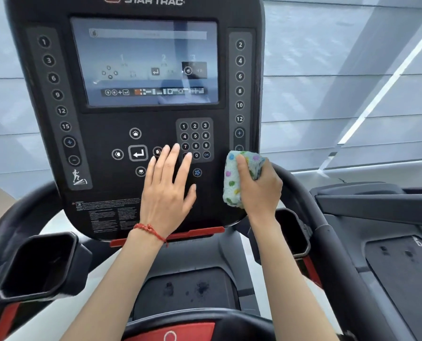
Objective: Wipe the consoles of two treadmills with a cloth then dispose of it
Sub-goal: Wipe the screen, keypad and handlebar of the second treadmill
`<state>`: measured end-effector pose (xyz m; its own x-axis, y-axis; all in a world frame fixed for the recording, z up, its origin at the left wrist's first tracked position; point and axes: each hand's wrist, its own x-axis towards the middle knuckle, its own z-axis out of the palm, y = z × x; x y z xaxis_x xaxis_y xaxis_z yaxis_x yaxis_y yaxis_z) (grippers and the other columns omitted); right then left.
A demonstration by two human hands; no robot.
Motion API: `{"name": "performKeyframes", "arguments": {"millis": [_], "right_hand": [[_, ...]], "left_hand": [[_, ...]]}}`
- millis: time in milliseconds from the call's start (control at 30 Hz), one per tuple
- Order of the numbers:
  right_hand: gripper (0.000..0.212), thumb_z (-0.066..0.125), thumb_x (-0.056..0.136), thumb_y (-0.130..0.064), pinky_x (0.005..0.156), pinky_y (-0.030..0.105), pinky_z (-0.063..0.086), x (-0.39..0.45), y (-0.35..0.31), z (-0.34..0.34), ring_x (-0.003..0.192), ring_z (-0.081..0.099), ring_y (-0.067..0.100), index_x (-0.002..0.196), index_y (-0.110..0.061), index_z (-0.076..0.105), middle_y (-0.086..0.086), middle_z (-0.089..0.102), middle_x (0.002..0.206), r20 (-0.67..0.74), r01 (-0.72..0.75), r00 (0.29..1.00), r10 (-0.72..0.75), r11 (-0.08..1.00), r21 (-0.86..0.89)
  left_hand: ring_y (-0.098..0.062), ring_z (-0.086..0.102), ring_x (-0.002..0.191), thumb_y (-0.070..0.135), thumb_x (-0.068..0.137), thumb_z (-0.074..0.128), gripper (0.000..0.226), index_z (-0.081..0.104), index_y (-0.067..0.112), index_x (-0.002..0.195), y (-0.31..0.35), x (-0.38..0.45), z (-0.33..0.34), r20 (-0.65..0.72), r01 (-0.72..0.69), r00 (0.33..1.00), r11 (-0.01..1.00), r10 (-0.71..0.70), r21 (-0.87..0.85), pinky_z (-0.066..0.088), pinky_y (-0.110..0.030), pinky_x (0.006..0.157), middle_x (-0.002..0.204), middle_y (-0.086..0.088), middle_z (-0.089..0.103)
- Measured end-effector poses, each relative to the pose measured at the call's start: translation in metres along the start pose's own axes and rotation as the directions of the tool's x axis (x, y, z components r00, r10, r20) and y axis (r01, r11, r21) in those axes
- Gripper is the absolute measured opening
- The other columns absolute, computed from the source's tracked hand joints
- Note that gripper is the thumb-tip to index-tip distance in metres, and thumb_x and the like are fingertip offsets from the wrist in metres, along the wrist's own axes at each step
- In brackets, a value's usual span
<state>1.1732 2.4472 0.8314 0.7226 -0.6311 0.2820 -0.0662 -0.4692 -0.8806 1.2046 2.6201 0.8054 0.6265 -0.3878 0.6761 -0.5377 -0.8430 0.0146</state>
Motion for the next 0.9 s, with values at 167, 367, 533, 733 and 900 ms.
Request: {"name": "performKeyframes", "arguments": {"millis": [167, 367, 533, 733, 900], "right_hand": [[0.034, 0.060, 0.083, -0.047, 0.073, 0.027, 0.047, -0.033, 0.007, -0.014, 0.079, 0.059, 0.014, 0.089, -0.013, 0.060, -0.001, 0.063, 0.084, -0.077, -0.052, 0.996, 0.050, 0.998, -0.029], [0.034, 0.057, 0.082, -0.052, 0.074, 0.033, 0.053, -0.076, 0.010, -0.034, 0.080, 0.061, 0.014, 0.087, -0.018, 0.058, -0.001, 0.064, 0.084, -0.230, -0.166, 0.962, 0.148, 0.984, -0.063], [0.042, 0.057, 0.080, -0.054, 0.066, 0.027, 0.054, -0.113, 0.014, -0.063, 0.077, 0.063, 0.013, 0.087, -0.013, 0.059, 0.001, 0.064, 0.083, -0.352, -0.240, 0.912, 0.211, 0.970, -0.039], [0.034, 0.059, 0.082, -0.049, 0.065, 0.029, 0.054, -0.158, 0.029, -0.116, 0.075, 0.062, 0.013, 0.082, -0.016, 0.057, -0.002, 0.062, 0.078, -0.527, -0.335, 0.811, 0.255, 0.940, -0.060], [0.032, 0.057, 0.082, -0.049, 0.062, 0.030, 0.056, -0.202, 0.043, -0.171, 0.072, 0.062, 0.009, 0.078, -0.018, 0.055, -0.006, 0.061, 0.074, -0.642, -0.394, 0.712, 0.285, 0.919, -0.030]], "left_hand": [[-0.035, 0.033, 0.134, 0.025, 0.089, 0.046, 0.050, 0.046, 0.003, 0.134, 0.002, -0.011, -0.005, 0.039, -0.082, 0.996, 0.992, 0.086, -0.096, 0.029, -0.051, 0.109, 0.140, -0.022, 0.042], [-0.035, 0.035, 0.132, 0.027, 0.090, 0.044, 0.051, 0.047, 0.002, 0.134, 0.007, -0.025, -0.011, 0.070, -0.201, 0.973, 0.953, 0.221, -0.227, 0.030, -0.052, 0.108, 0.138, -0.022, 0.044], [-0.036, 0.035, 0.132, 0.028, 0.089, 0.045, 0.051, 0.046, 0.003, 0.133, 0.028, -0.033, -0.011, 0.062, -0.311, 0.935, 0.892, 0.349, -0.329, 0.028, -0.050, 0.109, 0.139, -0.022, 0.043], [-0.037, 0.037, 0.129, 0.029, 0.088, 0.045, 0.049, 0.048, 0.002, 0.130, 0.084, -0.045, -0.018, 0.012, -0.428, 0.873, 0.779, 0.487, -0.459, 0.033, -0.052, 0.105, 0.135, -0.023, 0.047], [-0.037, 0.035, 0.129, 0.029, 0.086, 0.046, 0.051, 0.045, 0.004, 0.131, 0.144, -0.064, -0.032, -0.038, -0.518, 0.799, 0.655, 0.600, -0.551, 0.032, -0.053, 0.105, 0.135, -0.023, 0.047]]}}
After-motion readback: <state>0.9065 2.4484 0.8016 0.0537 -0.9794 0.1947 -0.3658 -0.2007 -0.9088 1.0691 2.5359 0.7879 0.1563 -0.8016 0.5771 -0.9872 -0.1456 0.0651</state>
